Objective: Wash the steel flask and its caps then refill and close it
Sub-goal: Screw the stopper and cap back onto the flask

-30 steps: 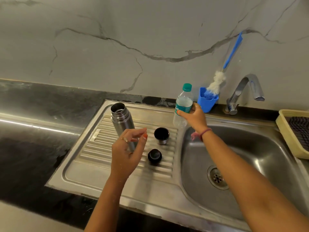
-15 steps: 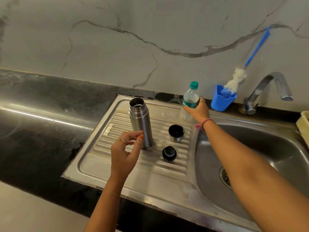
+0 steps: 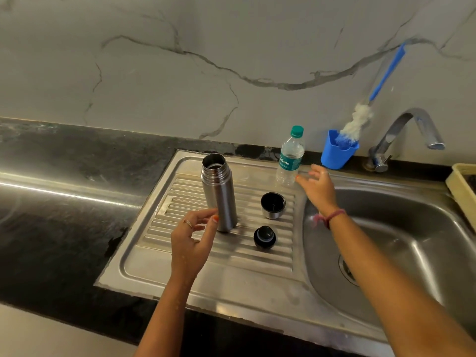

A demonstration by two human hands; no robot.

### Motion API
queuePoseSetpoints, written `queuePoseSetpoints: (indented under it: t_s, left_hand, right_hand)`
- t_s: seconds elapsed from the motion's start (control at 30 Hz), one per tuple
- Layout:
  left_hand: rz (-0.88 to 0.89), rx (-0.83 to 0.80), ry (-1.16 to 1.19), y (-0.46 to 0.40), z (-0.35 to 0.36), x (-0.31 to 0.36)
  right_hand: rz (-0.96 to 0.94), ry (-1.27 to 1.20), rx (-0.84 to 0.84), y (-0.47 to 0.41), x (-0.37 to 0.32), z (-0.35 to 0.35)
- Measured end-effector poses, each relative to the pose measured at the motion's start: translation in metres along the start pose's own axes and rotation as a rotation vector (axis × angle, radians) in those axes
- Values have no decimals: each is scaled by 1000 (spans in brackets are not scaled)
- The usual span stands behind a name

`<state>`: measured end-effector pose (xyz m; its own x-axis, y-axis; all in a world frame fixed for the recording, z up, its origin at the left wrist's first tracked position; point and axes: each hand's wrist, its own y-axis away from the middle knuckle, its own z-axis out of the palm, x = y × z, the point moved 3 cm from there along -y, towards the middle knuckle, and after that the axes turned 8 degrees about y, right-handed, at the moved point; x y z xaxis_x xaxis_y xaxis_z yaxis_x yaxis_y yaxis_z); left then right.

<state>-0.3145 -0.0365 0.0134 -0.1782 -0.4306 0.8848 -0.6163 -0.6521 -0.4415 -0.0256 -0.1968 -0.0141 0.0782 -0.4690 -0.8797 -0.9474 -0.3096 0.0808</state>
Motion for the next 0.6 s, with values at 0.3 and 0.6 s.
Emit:
queuePoseSetpoints:
  t_s: [0.3, 0.6]
  left_hand:
    - [-350, 83, 43, 4, -1, -43]
    - [-514, -112, -7, -22, 26, -64]
  right_hand:
    - [53, -115, 3, 130, 28, -4]
    - [-85, 213, -287, 143, 54, 47]
